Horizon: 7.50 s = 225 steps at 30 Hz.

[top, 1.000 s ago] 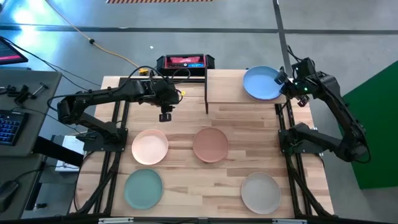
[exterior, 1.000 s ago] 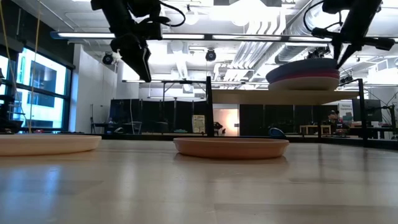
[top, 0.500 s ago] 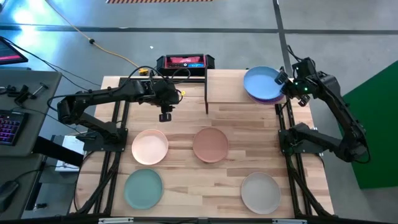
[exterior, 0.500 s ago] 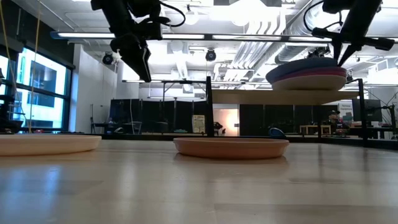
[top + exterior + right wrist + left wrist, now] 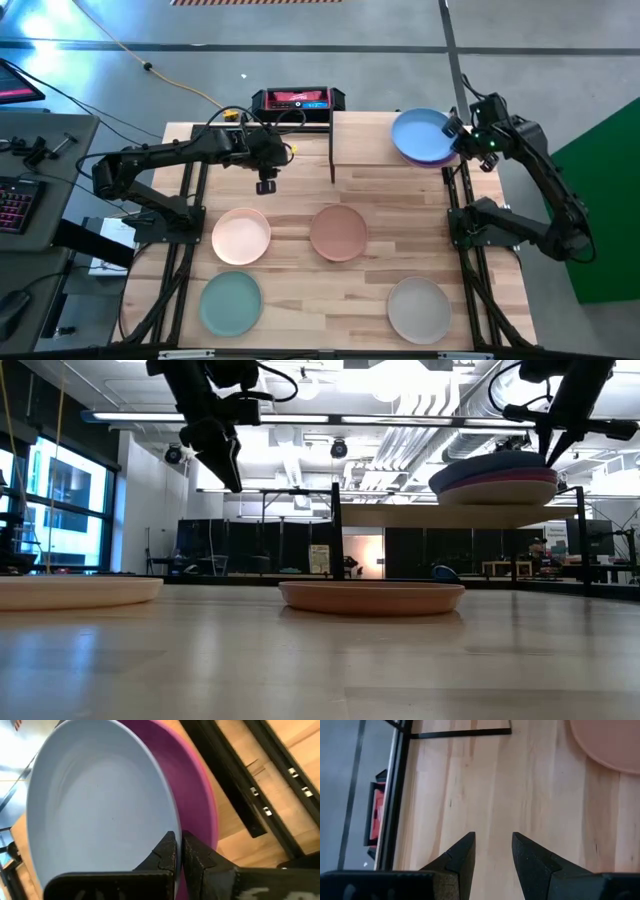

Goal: Place and stack plates onto a shelf
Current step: Stack the blue plate on top of the violet plate on the shelf, then put the light orange plate on the shelf

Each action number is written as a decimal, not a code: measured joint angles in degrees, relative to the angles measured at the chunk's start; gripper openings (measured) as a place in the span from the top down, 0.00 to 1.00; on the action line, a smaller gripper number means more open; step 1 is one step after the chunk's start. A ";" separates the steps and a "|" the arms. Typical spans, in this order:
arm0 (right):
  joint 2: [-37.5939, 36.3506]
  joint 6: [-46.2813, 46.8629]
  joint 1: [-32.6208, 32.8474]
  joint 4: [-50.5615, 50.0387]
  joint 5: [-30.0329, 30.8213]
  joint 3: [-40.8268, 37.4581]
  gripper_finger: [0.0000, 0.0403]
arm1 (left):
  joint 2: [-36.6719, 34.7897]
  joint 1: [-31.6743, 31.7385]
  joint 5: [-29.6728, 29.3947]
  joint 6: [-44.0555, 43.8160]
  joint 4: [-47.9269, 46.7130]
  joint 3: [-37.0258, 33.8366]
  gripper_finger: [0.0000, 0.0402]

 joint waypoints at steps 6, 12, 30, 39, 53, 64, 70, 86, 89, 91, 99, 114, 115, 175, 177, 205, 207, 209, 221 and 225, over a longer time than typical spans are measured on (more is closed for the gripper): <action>-1.80 -0.54 0.00 -1.92 0.75 0.00 1.00 | 0.00 -0.07 -0.17 -0.88 0.02 0.02 0.71; -3.53 -2.56 0.00 -2.95 3.01 0.00 1.00 | 0.00 -0.07 -0.12 -0.88 0.02 0.01 0.71; -3.57 -5.13 0.00 -1.20 4.55 0.00 1.00 | 0.00 -0.07 -0.03 -0.85 0.02 0.02 0.71; -3.57 -5.29 0.00 -1.28 4.49 0.00 1.00 | 0.00 -0.07 -0.03 -0.85 0.02 0.02 0.71; -1.75 -5.88 0.00 -2.58 4.08 0.00 1.00 | 0.00 -0.04 -0.03 -0.83 0.04 0.02 0.71; -1.45 -6.34 0.00 -1.40 4.09 0.00 1.00 | 0.00 -0.04 -0.03 -0.83 0.04 0.02 0.71; -1.45 -6.08 0.00 -1.32 4.09 0.00 0.95 | 0.00 -0.04 -0.03 -0.83 0.04 0.02 0.71; -3.71 -6.46 0.00 0.60 4.71 0.00 0.67 | 0.00 -0.07 -0.03 -0.83 0.04 0.02 0.71; -4.81 -6.97 0.00 0.80 4.62 0.02 0.65 | 0.00 -0.07 -0.03 -0.83 0.04 0.02 0.71; -5.42 -8.68 0.00 1.14 3.59 0.02 0.65 | 0.00 -0.07 -0.03 -0.83 0.04 0.02 0.71; -6.97 -16.19 0.00 1.68 -2.76 0.02 0.65 | 0.00 -0.07 -0.03 -0.83 0.04 0.02 0.71; -10.58 -25.84 0.07 -0.26 -16.31 0.02 0.65 | 0.00 -0.07 -0.03 -0.83 0.02 0.02 0.71; -10.76 -26.23 0.07 -0.47 -16.31 0.02 0.65 | 0.00 -0.07 -0.03 -0.83 0.04 0.02 0.71; -28.84 -34.97 0.07 -6.32 -30.88 0.02 0.65 | 0.55 -0.91 6.91 -30.89 12.36 0.09 0.71; -28.84 -36.54 0.07 -6.29 -30.85 0.02 0.65 | 0.55 -1.68 10.06 -32.51 8.22 0.06 0.71; -28.82 -38.39 0.04 -4.75 -30.57 0.02 0.65 | 0.48 -18.74 1.43 -13.92 -17.27 -8.93 0.71; -28.82 -38.62 0.04 -4.74 -30.57 0.02 0.65 | 0.48 -18.82 -0.48 -13.98 -16.75 -11.29 0.71; -28.82 -39.04 0.07 -4.76 -30.54 0.02 0.65 | 0.48 -18.53 -1.43 -13.99 -16.20 -13.06 0.71; -28.80 -38.47 0.04 -4.77 -29.08 0.00 0.65 | 0.48 -14.84 -1.56 -9.79 -9.47 -21.13 0.71; -28.80 -38.53 0.07 -4.77 -29.08 0.00 0.65 | 0.48 -13.33 -1.54 -7.59 -7.10 -22.54 0.71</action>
